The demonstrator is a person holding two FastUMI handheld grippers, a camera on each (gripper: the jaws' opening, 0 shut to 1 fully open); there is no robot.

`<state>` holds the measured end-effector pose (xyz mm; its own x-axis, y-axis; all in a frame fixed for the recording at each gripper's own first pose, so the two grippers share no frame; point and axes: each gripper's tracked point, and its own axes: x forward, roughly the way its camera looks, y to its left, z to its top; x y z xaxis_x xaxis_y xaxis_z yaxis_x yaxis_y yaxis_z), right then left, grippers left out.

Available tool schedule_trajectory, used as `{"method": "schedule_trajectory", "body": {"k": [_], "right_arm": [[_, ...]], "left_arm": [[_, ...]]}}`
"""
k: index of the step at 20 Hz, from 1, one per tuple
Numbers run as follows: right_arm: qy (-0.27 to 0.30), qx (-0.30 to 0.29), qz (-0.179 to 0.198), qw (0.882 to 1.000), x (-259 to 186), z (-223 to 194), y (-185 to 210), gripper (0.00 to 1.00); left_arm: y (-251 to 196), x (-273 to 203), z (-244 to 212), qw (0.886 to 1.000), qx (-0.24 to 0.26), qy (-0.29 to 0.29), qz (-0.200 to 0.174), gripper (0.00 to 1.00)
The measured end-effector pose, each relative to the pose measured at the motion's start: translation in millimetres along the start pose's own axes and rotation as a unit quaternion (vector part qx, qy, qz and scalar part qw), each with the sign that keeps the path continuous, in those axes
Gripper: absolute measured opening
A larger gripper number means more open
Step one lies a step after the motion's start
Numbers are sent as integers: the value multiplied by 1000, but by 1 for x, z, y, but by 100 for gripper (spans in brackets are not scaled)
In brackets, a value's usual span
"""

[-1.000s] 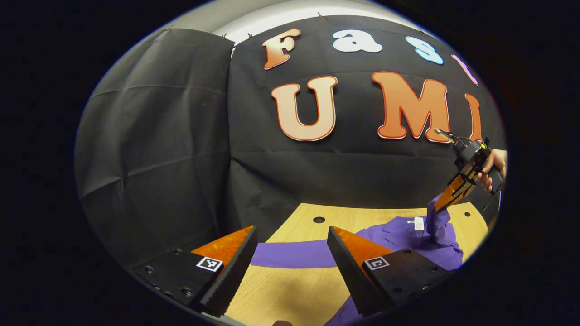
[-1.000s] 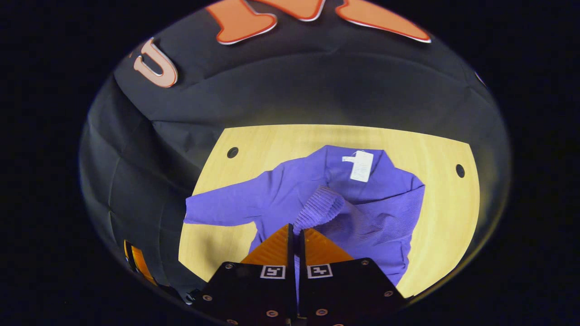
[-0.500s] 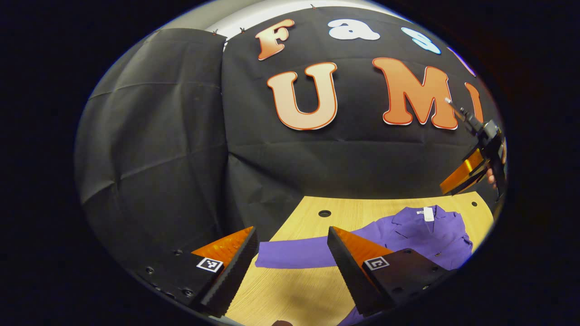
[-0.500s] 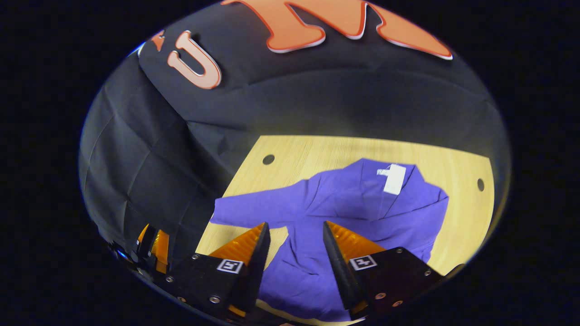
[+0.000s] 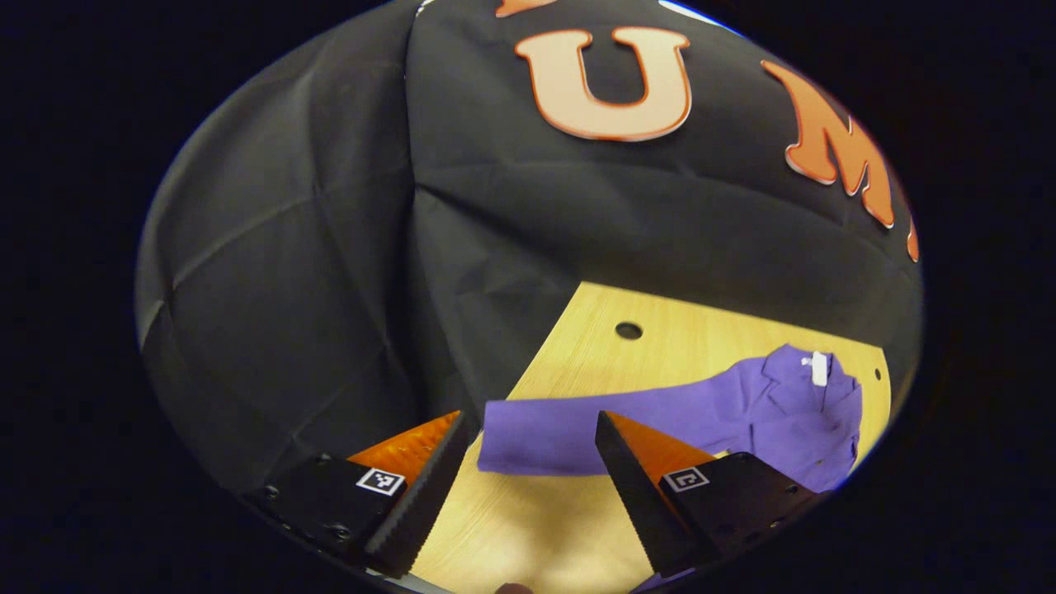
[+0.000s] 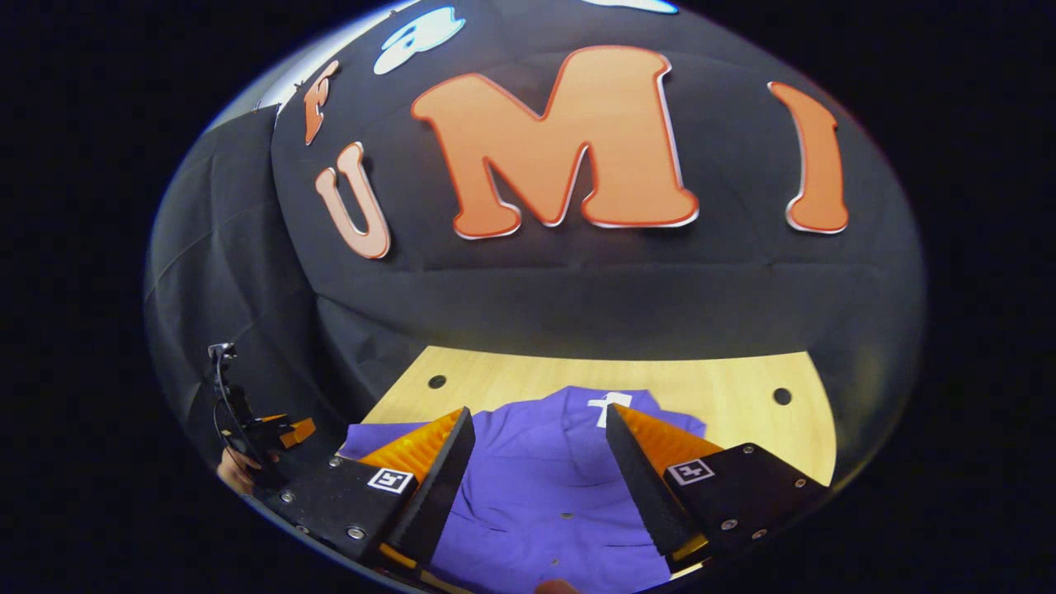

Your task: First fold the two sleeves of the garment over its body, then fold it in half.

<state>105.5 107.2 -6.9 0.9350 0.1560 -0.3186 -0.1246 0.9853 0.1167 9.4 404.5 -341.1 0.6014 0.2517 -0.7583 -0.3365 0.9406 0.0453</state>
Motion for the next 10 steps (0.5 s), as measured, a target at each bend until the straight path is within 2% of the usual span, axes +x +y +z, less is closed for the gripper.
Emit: {"method": "schedule_trajectory", "body": {"k": [4, 5, 6, 10], "right_arm": [[-38, -1, -48, 998, -37, 2, -30, 96], [-46, 2, -60, 997, -47, -1, -36, 96], [-54, 4, -68, 996, -56, -2, -41, 96], [-77, -1, -109, 991, -89, -7, -57, 95]], "left_arm": [[14, 44, -28, 996, 43, 78, -9, 97], [11, 53, -34, 994, 45, 96, -13, 100], [6, 67, -42, 992, 42, 116, -22, 97], [6, 101, -65, 981, 21, 189, -39, 97]]}}
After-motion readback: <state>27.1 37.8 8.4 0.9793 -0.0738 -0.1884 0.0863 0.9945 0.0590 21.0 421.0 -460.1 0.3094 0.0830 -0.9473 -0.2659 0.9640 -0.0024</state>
